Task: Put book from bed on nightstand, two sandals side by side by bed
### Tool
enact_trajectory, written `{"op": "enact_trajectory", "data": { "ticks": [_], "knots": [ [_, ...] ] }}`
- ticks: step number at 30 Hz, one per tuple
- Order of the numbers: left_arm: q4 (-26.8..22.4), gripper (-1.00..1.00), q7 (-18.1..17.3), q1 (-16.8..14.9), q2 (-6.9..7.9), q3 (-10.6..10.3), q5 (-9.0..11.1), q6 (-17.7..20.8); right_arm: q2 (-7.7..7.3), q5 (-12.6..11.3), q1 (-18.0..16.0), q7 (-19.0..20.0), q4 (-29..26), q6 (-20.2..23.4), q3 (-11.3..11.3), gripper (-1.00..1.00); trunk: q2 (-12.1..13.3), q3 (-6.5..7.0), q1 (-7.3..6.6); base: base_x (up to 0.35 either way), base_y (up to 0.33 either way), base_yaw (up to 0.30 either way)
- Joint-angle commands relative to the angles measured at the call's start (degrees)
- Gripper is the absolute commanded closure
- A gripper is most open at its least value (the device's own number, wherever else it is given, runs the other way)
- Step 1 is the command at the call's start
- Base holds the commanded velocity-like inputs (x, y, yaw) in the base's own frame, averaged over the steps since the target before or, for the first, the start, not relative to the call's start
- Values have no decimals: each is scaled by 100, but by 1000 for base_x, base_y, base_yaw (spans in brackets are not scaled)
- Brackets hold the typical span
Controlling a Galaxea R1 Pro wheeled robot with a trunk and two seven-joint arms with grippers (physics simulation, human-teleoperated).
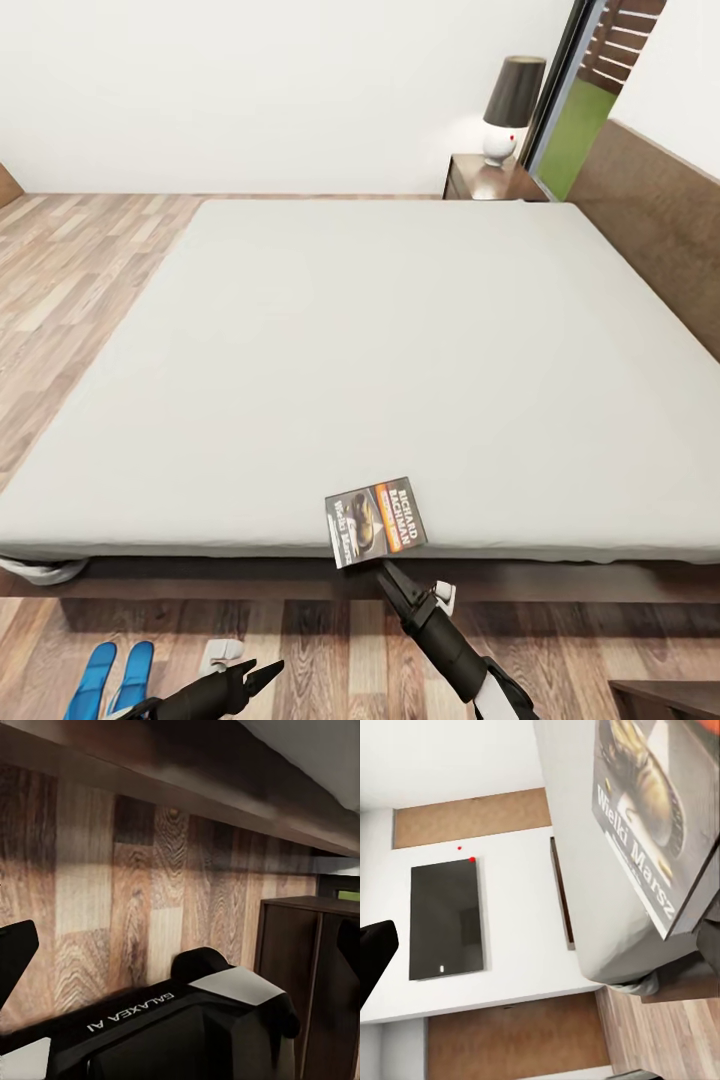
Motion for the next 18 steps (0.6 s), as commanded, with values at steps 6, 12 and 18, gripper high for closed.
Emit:
{"op": "enact_trajectory", "data": {
  "ticks": [6, 12, 18],
  "knots": [
    [6, -100, -16, -3, 2, -10, 31, -1, 5, -4, -2, 17, -3, 57, -23, -100, -244, -111, 132, 0, 0, 0],
    [6, -100, -21, -3, 2, -8, 27, 2, 5, -4, -2, 17, 0, 57, -23, -100, -484, -219, 264, 0, 0, 0],
    [6, -100, -27, -3, 2, -4, 28, 1, 5, -4, -2, 17, -5, 57, -23, -100, -605, -273, 330, 0, 0, 0]
  ]
}}
